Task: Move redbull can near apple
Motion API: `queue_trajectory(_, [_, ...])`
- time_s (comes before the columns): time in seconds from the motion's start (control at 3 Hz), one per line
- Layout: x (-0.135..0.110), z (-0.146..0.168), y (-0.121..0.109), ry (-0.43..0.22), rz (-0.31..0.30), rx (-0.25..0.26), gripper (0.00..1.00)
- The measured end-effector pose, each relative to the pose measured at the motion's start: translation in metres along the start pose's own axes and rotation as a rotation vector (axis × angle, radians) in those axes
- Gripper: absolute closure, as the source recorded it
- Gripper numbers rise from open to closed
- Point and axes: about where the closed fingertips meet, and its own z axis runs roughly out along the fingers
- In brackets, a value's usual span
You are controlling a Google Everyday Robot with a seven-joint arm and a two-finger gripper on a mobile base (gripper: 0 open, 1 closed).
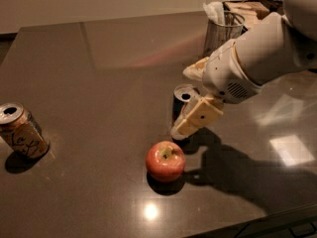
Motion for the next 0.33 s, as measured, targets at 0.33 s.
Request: queue_trajectory(0.33, [0.0, 0.0, 0.0, 0.0, 0.0, 0.0, 0.0])
